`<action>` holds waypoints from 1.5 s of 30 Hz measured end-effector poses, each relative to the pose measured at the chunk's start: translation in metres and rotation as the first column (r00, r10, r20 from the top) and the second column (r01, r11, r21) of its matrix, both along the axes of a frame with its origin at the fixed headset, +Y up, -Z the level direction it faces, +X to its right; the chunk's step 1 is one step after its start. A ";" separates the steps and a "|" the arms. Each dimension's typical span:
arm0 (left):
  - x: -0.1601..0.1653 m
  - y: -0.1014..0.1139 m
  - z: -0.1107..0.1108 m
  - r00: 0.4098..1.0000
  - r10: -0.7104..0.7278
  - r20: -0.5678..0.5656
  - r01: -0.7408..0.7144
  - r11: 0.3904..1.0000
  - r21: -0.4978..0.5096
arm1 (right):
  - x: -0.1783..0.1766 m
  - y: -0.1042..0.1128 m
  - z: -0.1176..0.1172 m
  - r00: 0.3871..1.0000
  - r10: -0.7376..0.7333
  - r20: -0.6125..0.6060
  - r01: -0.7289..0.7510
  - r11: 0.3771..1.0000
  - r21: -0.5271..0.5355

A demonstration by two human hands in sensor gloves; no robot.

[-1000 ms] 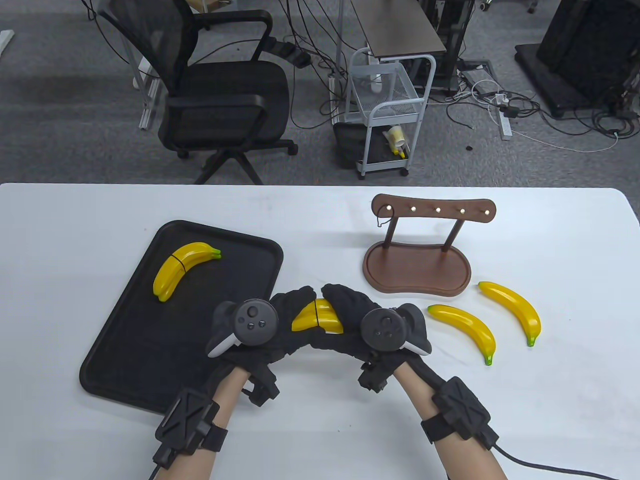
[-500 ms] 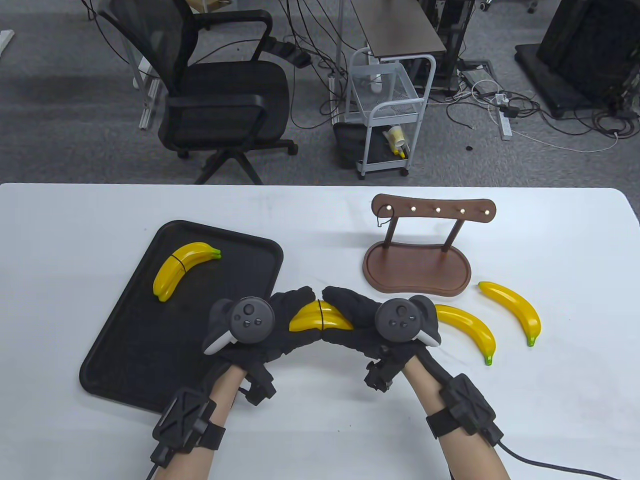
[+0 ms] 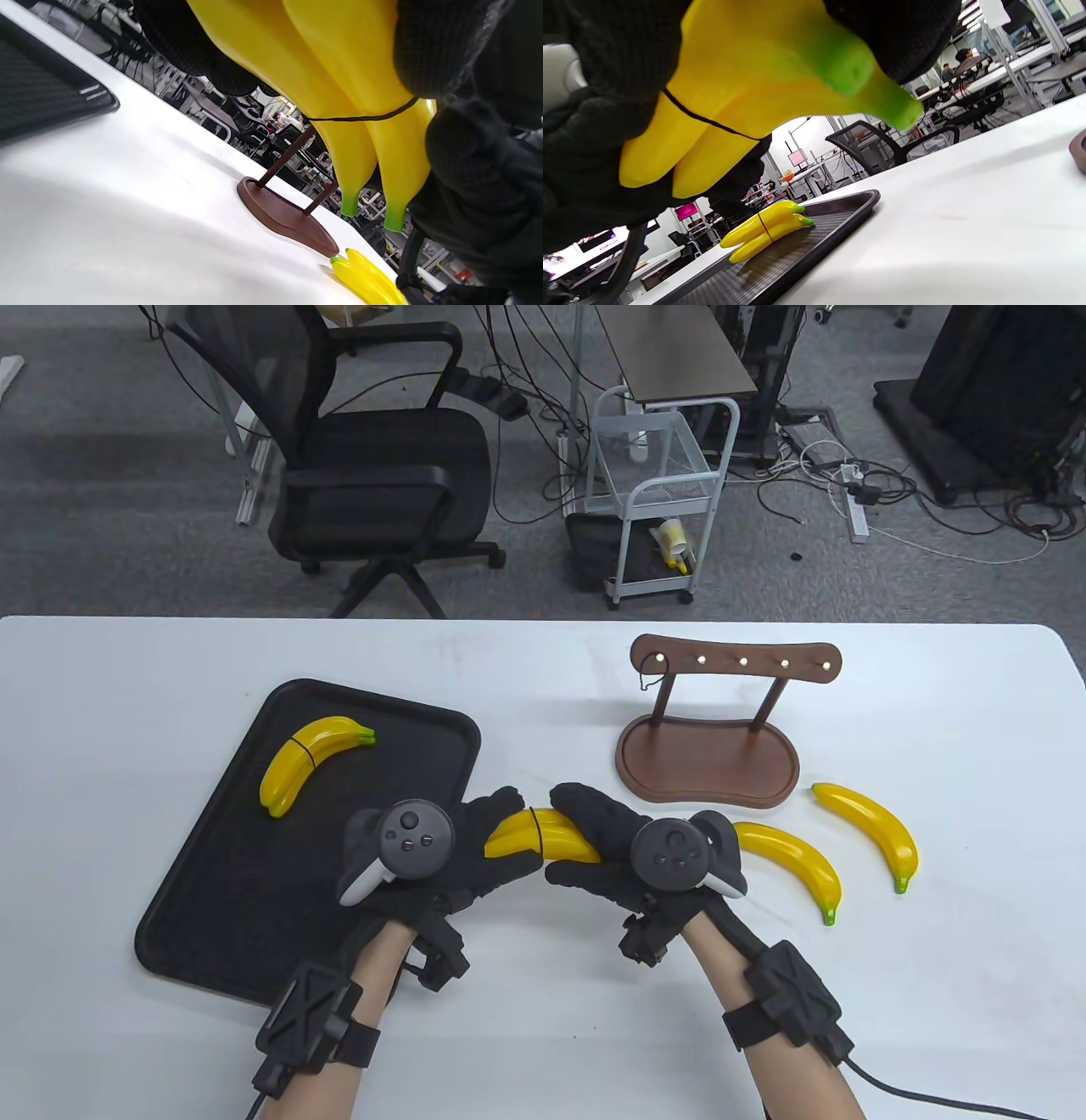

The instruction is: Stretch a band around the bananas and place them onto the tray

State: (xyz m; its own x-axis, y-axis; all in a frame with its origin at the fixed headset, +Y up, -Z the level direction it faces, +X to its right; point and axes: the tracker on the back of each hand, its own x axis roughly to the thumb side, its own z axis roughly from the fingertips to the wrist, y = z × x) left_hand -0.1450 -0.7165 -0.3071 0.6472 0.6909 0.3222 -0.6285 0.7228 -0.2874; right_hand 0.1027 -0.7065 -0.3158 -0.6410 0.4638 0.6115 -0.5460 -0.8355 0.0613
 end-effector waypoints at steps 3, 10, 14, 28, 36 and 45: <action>-0.002 -0.002 -0.002 0.999 0.045 -0.008 -0.045 0.997 -0.067 | -0.002 0.003 0.003 0.999 0.035 0.023 -0.036 0.998 0.061; -0.003 -0.007 -0.005 0.989 0.146 -0.024 -0.148 0.970 -0.193 | -0.005 0.008 0.008 0.993 0.091 0.079 -0.104 0.977 0.186; -0.002 -0.009 -0.005 0.982 0.189 -0.018 -0.188 0.953 -0.237 | -0.006 0.010 0.011 0.993 0.083 0.087 -0.100 0.970 0.221; 0.000 -0.004 -0.003 0.990 0.138 0.005 -0.134 0.967 -0.216 | -0.003 0.012 0.009 0.990 0.057 0.127 -0.084 0.973 0.215; -0.004 0.011 0.001 0.997 0.081 -0.013 -0.081 0.996 -0.029 | 0.002 0.009 0.003 0.985 0.037 0.167 -0.060 0.989 0.136; 0.011 0.017 0.010 0.981 -0.176 -0.080 0.187 0.968 0.169 | -0.001 0.004 0.000 0.977 0.040 0.209 -0.046 0.999 0.023</action>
State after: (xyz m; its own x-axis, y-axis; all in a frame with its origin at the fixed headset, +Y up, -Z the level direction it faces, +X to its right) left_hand -0.1339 -0.6998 -0.2971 0.7798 0.4964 0.3815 -0.4949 0.8620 -0.1099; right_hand 0.1017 -0.7023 -0.3159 -0.7748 0.4180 0.4744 -0.5081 -0.8581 -0.0737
